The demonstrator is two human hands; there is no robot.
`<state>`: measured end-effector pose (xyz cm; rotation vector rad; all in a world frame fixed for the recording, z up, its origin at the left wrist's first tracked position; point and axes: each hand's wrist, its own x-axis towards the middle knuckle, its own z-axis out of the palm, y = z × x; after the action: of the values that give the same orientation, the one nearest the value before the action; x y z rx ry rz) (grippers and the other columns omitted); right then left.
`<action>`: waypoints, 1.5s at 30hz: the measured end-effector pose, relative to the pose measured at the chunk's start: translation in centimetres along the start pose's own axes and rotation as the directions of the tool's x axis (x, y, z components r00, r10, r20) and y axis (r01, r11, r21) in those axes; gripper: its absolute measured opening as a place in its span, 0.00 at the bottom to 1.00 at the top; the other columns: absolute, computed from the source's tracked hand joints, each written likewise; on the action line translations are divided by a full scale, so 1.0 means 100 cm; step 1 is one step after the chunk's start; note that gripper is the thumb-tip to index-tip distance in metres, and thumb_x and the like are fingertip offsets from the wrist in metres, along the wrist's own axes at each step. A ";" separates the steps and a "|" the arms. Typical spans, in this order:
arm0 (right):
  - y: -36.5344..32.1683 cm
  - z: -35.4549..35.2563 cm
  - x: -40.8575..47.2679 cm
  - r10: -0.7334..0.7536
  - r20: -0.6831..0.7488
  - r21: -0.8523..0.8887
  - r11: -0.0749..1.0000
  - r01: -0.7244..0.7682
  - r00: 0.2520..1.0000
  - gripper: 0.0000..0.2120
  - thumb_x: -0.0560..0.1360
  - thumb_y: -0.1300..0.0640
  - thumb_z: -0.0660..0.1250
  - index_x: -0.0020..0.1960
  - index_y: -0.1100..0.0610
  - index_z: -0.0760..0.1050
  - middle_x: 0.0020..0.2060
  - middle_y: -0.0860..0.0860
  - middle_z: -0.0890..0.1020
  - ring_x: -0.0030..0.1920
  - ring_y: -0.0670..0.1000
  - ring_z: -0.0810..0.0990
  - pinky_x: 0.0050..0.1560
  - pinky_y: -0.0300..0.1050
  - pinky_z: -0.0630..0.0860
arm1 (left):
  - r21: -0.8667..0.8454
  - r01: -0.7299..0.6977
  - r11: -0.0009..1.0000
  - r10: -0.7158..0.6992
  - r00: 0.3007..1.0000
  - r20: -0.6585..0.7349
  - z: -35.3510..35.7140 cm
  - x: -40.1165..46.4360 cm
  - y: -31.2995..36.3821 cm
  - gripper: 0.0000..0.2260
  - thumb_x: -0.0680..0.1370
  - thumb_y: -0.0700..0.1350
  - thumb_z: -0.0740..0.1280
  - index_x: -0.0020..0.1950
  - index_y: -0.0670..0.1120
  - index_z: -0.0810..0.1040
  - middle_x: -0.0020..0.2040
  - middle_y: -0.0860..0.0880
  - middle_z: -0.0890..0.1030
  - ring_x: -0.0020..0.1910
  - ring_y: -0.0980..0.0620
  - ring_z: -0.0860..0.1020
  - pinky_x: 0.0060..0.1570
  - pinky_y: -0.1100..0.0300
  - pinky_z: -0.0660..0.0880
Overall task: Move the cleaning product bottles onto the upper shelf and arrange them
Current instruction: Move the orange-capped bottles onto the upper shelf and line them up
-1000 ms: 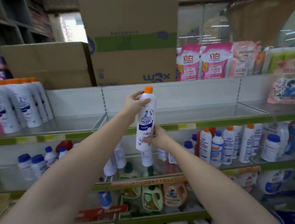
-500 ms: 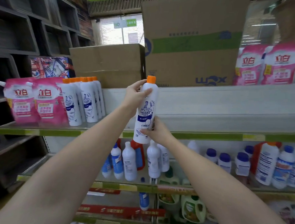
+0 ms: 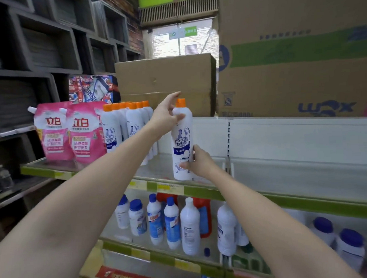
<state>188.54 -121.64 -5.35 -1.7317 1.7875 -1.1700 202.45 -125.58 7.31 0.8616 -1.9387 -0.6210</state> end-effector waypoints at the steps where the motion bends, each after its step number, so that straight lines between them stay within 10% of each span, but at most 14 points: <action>1: 0.002 0.008 0.007 0.002 0.019 -0.014 1.000 -0.002 1.000 0.24 0.72 0.53 0.77 0.62 0.55 0.70 0.60 0.52 0.81 0.57 0.54 0.80 0.57 0.52 0.78 | 0.058 0.001 0.998 -0.002 1.000 0.021 -0.004 0.004 -0.007 0.27 0.80 0.40 0.69 0.76 0.56 0.67 0.58 0.48 0.75 0.52 0.51 0.77 0.52 0.60 0.79; 5: 0.001 0.038 0.035 -0.019 0.040 -0.009 1.000 0.020 0.999 0.24 0.73 0.52 0.77 0.62 0.55 0.70 0.62 0.51 0.81 0.57 0.53 0.80 0.55 0.48 0.76 | 0.225 -0.036 0.974 0.034 0.999 0.015 -0.021 0.022 -0.031 0.23 0.79 0.40 0.70 0.73 0.52 0.71 0.53 0.50 0.75 0.44 0.55 0.75 0.42 0.64 0.75; 10: -0.020 0.076 0.064 -0.033 0.059 -0.072 0.997 0.037 0.998 0.27 0.73 0.51 0.77 0.66 0.57 0.70 0.63 0.53 0.80 0.62 0.56 0.79 0.58 0.49 0.76 | 0.433 -0.066 0.899 0.086 0.996 -0.027 -0.059 0.042 -0.056 0.25 0.73 0.40 0.77 0.68 0.45 0.76 0.61 0.45 0.75 0.57 0.46 0.77 0.59 0.51 0.76; 18: -0.054 0.145 0.091 -0.036 -0.018 -0.089 0.995 0.035 0.999 0.28 0.73 0.49 0.77 0.64 0.58 0.68 0.62 0.56 0.81 0.62 0.58 0.80 0.62 0.54 0.77 | 0.738 -0.114 0.665 0.070 0.993 0.091 -0.120 0.059 -0.078 0.25 0.69 0.44 0.80 0.60 0.41 0.72 0.56 0.40 0.77 0.53 0.40 0.76 0.45 0.52 0.70; 27: -0.077 0.179 0.109 0.099 -0.058 -0.095 0.990 -0.104 0.993 0.28 0.74 0.52 0.76 0.68 0.58 0.68 0.66 0.55 0.78 0.65 0.56 0.77 0.65 0.51 0.74 | 0.756 -0.233 0.612 0.183 0.971 0.151 -0.147 0.076 -0.113 0.18 0.70 0.39 0.79 0.53 0.39 0.74 0.47 0.41 0.78 0.41 0.41 0.76 0.39 0.51 0.76; 45: -0.101 0.199 0.108 0.270 -0.200 -0.146 0.942 -0.301 0.942 0.27 0.74 0.52 0.77 0.67 0.58 0.71 0.65 0.55 0.79 0.65 0.57 0.76 0.65 0.52 0.74 | 0.662 -0.370 0.651 0.385 0.913 0.132 -0.144 0.073 -0.159 0.25 0.70 0.41 0.79 0.61 0.36 0.73 0.58 0.40 0.75 0.55 0.41 0.74 0.52 0.51 0.71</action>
<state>208.35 -136.64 -6.11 -1.4249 2.2216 -1.0989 217.58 -142.40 6.69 0.8284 -2.2641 0.3968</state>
